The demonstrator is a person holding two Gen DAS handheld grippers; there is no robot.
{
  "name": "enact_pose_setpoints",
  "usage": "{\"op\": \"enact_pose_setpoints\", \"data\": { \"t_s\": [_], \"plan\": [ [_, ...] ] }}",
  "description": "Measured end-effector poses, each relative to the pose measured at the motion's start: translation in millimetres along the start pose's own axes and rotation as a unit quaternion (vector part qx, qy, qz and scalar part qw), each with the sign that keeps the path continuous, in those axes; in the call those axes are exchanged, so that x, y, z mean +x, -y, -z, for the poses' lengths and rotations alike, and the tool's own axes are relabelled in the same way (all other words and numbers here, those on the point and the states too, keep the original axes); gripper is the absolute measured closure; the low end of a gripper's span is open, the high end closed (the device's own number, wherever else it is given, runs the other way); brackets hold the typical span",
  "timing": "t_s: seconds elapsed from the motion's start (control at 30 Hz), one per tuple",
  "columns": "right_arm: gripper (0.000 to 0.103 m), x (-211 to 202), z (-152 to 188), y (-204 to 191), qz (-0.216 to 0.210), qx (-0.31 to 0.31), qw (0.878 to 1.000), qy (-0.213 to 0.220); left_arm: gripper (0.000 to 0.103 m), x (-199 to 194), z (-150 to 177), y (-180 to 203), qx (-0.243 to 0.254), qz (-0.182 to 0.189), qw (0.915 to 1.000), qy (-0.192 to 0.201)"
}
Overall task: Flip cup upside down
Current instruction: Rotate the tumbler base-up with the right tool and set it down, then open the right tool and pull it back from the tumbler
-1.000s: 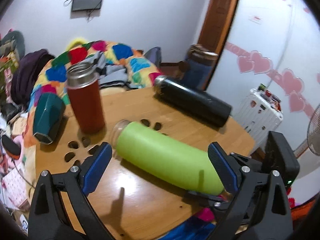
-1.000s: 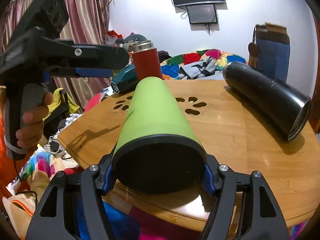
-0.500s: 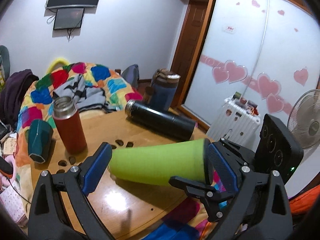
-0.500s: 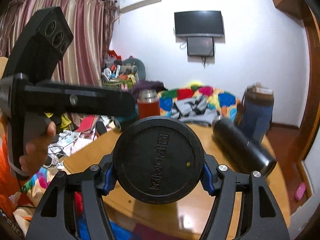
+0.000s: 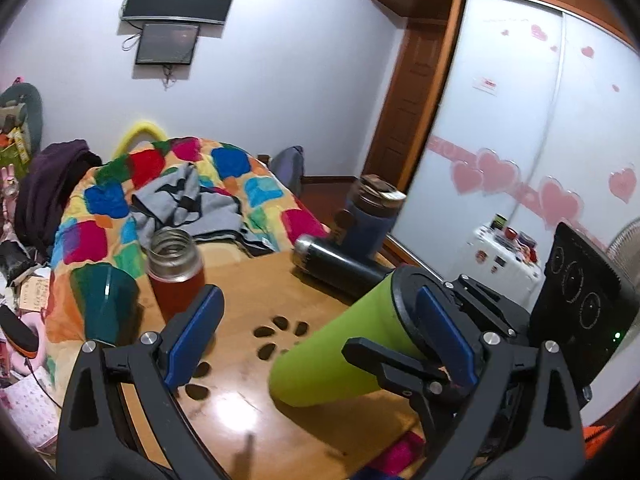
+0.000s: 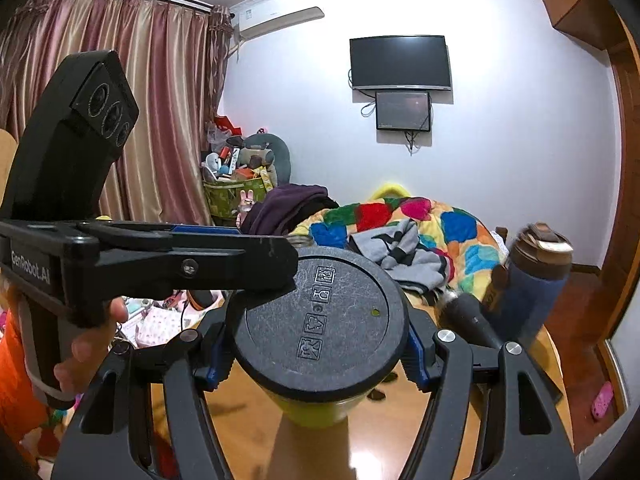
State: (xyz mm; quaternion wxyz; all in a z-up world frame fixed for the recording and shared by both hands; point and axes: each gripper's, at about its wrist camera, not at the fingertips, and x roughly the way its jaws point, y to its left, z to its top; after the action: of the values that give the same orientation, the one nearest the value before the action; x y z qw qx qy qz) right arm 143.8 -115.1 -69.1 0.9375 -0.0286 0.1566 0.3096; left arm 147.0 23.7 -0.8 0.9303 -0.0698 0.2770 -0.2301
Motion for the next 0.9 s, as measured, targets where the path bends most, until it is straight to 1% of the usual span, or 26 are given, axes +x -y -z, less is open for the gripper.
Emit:
{"op": "enact_pose_setpoints", "data": {
  "t_s": [0.07,0.13,0.2,0.37,0.4,0.47,0.6,0.7,0.83,0.9],
  "plan": [
    [0.040,9,-2,-2,-0.004,0.000,1.000,0.002,0.005,2,-3,-10,-0.013,-0.002,0.9999,0.000],
    [0.040,17,-1,-3,-0.011,0.004,1.000,-0.005,0.005,1,-3,-15,-0.017,-0.011,0.9998,0.006],
    [0.040,27,3,-2,-0.021,0.011,1.000,-0.015,0.005,0,-4,-19,-0.014,-0.037,0.9991,0.018],
    [0.039,43,17,-4,-0.037,0.020,0.998,-0.042,0.005,1,-5,-30,-0.014,-0.076,0.9965,0.031],
    [0.039,45,19,-3,-0.040,0.021,0.998,-0.045,0.004,2,-5,-33,-0.014,-0.080,0.9961,0.033],
    [0.039,47,22,-4,-0.035,0.023,0.998,-0.047,0.004,4,-5,-35,-0.017,-0.066,0.9972,0.029],
    [0.039,44,23,-3,-0.036,0.029,0.997,-0.055,0.005,1,-3,-30,-0.006,-0.081,0.9960,0.038],
    [0.039,36,19,0,-0.040,0.028,0.997,-0.057,0.005,-1,-2,-28,-0.006,-0.087,0.9955,0.039],
    [0.037,16,19,-3,-0.018,0.016,0.998,-0.051,0.005,-13,0,-21,-0.005,-0.093,0.9942,0.055],
    [0.035,7,17,0,-0.014,0.016,0.999,-0.047,0.005,-21,2,-16,-0.002,-0.100,0.9928,0.067]
  ]
}}
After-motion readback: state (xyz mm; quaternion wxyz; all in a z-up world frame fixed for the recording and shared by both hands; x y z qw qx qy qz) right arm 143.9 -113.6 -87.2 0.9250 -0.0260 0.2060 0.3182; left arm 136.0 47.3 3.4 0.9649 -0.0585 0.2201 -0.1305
